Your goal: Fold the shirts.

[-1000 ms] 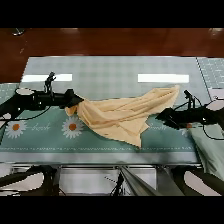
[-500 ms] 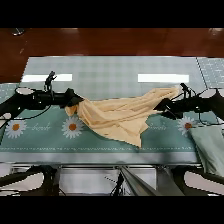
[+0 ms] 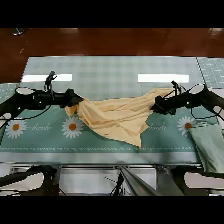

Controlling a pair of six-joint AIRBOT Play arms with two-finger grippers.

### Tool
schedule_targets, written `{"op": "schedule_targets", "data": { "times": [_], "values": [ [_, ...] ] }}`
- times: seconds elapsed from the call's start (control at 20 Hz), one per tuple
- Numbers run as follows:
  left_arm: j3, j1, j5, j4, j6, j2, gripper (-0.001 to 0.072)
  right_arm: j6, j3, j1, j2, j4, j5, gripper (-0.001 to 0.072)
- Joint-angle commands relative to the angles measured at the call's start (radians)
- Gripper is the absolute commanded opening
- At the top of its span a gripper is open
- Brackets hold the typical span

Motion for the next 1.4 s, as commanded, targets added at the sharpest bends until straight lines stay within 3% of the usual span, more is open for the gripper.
{"op": "schedule_targets", "data": {
  "times": [0.0,0.25,0.5,0.6,0.75,0.95,1.2,1.35],
  "values": [
    [0.001,0.0,0.003,-0.001,0.013,0.0,0.002,-0.002,0.06,0.015,-0.011,0.018,-0.001,0.0032],
    [0.12,0.026,-0.079,-0.037,0.027,0.076,0.0018,-0.02,0.38,0.009,0.017,0.018,0.158,0.0019],
    [0.555,0.09,-0.02,-0.101,0.021,0.267,0.0019,0.05,1.075,-0.011,0.06,-0.009,0.272,0.0019],
    [0.733,0.123,-0.006,-0.037,-0.04,0.325,0.0018,0.054,1.295,-0.01,0.093,-0.014,0.345,0.0019],
    [0.921,0.175,-0.007,0.191,-0.197,0.424,0.0018,0.034,1.263,-0.01,0.293,-0.027,0.373,0.002],
    [1.001,0.23,-0.006,0.444,-0.266,0.598,0.0018,-0.008,1.064,-0.01,0.578,-0.029,0.462,0.002],
    [1.0,0.237,-0.098,0.552,-0.267,0.777,0.0018,0.018,0.891,-0.01,0.827,-0.027,0.571,0.002],
    [0.999,0.237,-0.246,0.596,-0.353,0.813,0.0018,0.1,0.768,-0.011,0.933,0.003,0.621,0.002]
  ]
}}
